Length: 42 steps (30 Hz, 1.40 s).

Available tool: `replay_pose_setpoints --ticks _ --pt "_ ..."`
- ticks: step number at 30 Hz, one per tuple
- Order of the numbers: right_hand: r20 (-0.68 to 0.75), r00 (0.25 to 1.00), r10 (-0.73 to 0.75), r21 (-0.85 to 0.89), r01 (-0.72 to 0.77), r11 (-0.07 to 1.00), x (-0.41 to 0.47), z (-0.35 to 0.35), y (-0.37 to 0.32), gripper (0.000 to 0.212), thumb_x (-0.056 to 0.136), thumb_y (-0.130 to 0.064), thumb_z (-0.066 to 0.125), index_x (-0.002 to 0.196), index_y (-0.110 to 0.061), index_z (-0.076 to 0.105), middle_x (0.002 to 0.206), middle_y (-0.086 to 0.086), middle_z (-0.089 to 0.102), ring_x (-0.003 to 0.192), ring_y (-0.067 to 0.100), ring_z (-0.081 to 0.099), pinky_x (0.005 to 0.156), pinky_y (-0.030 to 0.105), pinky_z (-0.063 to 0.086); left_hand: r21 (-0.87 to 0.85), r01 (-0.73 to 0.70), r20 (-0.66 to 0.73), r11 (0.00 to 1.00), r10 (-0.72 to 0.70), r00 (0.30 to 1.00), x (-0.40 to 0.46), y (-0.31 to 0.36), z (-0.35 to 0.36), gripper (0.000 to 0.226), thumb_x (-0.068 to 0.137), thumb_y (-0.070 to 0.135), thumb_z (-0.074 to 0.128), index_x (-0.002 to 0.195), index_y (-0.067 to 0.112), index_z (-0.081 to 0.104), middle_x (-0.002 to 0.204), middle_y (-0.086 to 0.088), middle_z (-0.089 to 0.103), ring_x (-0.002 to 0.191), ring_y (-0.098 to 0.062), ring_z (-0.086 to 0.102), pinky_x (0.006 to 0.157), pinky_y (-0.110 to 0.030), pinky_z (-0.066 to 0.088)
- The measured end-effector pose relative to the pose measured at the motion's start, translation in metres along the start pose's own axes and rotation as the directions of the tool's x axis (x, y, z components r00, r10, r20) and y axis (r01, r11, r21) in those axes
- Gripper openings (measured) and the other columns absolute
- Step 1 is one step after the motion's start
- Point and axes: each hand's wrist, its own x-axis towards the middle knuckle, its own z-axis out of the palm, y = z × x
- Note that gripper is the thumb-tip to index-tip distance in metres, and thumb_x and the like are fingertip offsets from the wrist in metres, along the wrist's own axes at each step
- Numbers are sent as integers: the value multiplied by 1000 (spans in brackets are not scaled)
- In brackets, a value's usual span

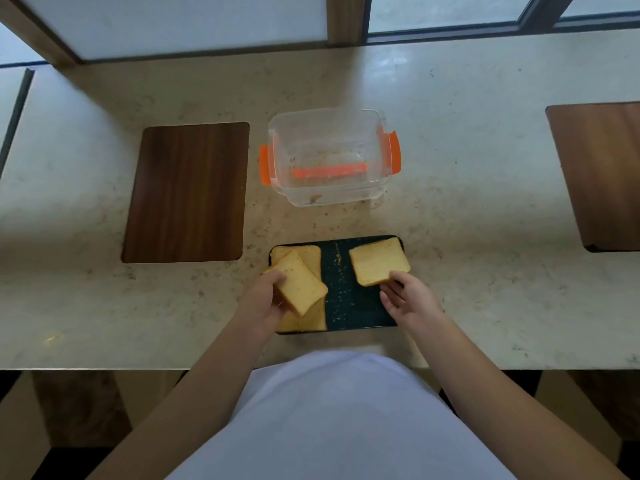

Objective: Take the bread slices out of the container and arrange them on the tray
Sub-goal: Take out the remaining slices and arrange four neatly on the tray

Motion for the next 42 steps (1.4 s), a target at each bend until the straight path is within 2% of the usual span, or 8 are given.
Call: replay_pose_setpoints --ticks 8,20,24,27,30,34,38,42 --pt "-10 1000 -13 43 14 999 -1 8 3 5 98 -7 65 101 -5 62 102 16 71 92 25 72 62 34 60 -23 12 80 1000 -10 997 -1 -7 -1 48 91 -2 57 136 8 44 126 -17 54 113 -34 56 90 -54 53" --pt "-14 1000 3 114 -1 993 -5 11 5 4 102 -3 56 99 -1 58 102 20 68 91 30 72 65 37 61 13 24 117 1000 -25 993 -3 -9 2 43 92 -1 56 133 7 45 128 -19 54 114 -35 57 89 -53 54" --pt "-6 1000 -3 153 4 988 -2 13 8 16 102 -4 56 116 4 57 103 21 67 93 31 72 68 38 61 29 36 139 999 -39 990 -3 -11 3 45 92 -1 57 135 6 44 130 -20 53 117 -36 55 99 -56 50" --pt "-2 1000 -11 169 11 986 -3 11 12 37 102 -6 56 137 4 50 105 20 63 96 31 70 73 39 61 67 44 161 997 -54 985 -4 -14 6 40 91 -2 56 129 6 47 129 -21 54 117 -36 55 90 -52 54" --pt "20 999 29 70 -31 997 -8 6 14 45 101 -15 59 142 3 48 113 18 64 102 30 67 72 39 58 125 37 164 991 -58 985 -4 -17 8 44 89 -7 58 130 6 48 129 -21 53 116 -37 56 89 -52 56" --pt "145 985 90 -244 -52 968 -17 5 20 29 96 -23 67 117 -3 68 113 17 75 102 30 71 74 38 58 165 28 183 986 -58 981 -4 -21 13 59 83 -13 63 134 10 45 130 -22 53 114 -39 58 81 -49 61" --pt "212 975 -60 -414 145 899 -19 4 23 20 94 -7 67 113 -4 68 113 24 75 106 36 74 95 51 59 333 -64 215 941 -9 977 -5 -28 21 69 77 -15 69 133 17 45 128 -18 52 110 -39 62 75 -44 63" --pt "224 963 -152 -474 244 846 -20 -7 19 12 96 -7 65 108 -8 66 109 20 74 98 30 75 78 35 65 598 -179 167 781 96 981 -4 -35 30 61 76 -7 75 120 25 46 120 -12 56 99 -31 67 68 -38 65"
